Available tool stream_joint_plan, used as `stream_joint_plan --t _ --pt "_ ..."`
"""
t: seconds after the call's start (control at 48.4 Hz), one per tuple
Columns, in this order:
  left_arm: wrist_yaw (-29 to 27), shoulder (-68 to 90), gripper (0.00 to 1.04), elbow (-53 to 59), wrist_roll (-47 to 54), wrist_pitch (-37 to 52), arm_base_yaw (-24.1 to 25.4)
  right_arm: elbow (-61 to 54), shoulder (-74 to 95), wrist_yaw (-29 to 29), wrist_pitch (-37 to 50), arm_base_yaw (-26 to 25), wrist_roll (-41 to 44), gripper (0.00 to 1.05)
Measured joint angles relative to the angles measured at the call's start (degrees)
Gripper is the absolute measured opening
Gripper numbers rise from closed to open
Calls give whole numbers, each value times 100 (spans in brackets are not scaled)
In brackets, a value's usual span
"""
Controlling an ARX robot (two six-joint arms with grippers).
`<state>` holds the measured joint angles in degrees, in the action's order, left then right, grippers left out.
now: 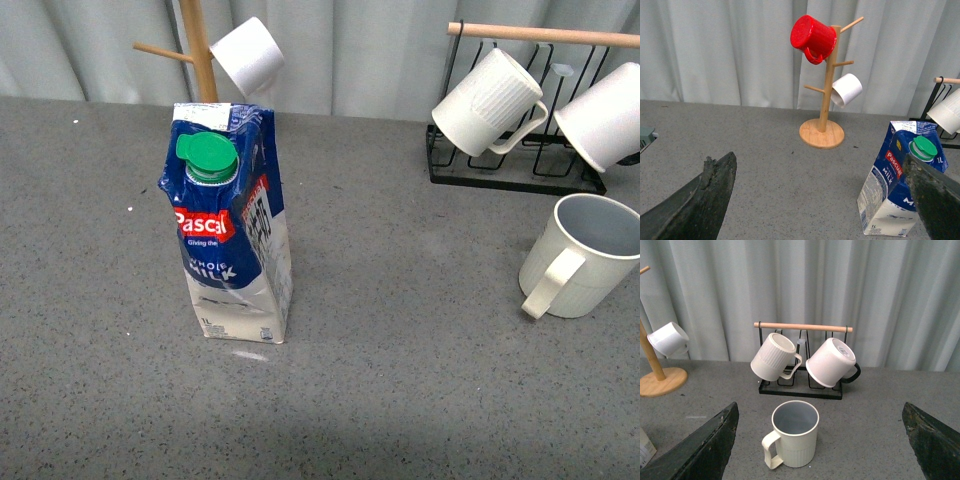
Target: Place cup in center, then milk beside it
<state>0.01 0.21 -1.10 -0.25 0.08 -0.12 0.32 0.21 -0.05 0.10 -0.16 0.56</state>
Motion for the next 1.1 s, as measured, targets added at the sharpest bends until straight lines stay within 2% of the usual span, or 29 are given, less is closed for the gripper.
stream_joint_plan --t 1.096 --pt "0 -2 98 0 0 0 0 0 0 0 0 0 0 96"
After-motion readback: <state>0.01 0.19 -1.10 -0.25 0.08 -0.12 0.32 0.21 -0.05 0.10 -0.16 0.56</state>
